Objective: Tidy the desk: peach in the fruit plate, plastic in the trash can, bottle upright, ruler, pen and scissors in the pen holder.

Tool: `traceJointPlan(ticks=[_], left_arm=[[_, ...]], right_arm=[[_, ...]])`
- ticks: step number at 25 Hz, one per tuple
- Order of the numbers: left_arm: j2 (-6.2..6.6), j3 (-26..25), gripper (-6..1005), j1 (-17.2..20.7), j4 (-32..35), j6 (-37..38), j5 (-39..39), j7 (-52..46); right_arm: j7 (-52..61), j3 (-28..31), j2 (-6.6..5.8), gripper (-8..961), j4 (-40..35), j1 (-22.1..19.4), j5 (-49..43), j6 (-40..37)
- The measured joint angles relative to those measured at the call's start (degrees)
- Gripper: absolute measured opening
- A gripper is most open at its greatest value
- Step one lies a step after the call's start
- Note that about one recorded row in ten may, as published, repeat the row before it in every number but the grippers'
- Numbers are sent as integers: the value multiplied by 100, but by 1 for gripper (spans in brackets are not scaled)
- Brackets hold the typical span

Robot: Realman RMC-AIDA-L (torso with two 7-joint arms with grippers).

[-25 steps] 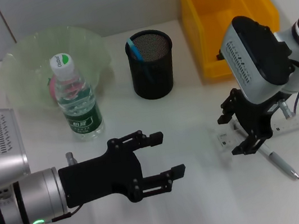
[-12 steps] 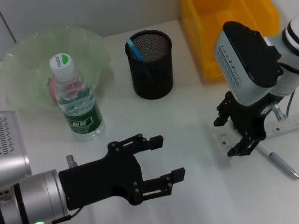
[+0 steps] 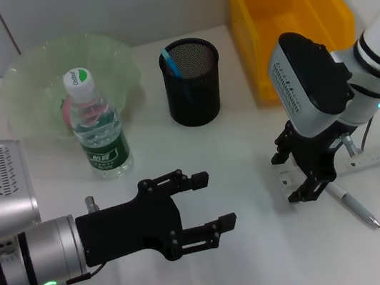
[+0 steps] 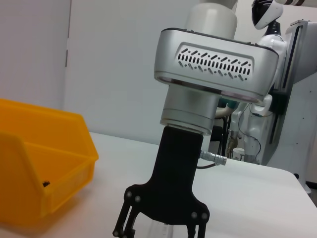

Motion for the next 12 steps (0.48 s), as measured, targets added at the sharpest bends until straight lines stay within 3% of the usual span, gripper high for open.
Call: traceJointPlan(ticks=[12], left_arm=[[0, 11, 785, -2, 0, -11, 0, 0]], right_arm=[[60, -67, 10, 598, 54, 60, -21, -22]])
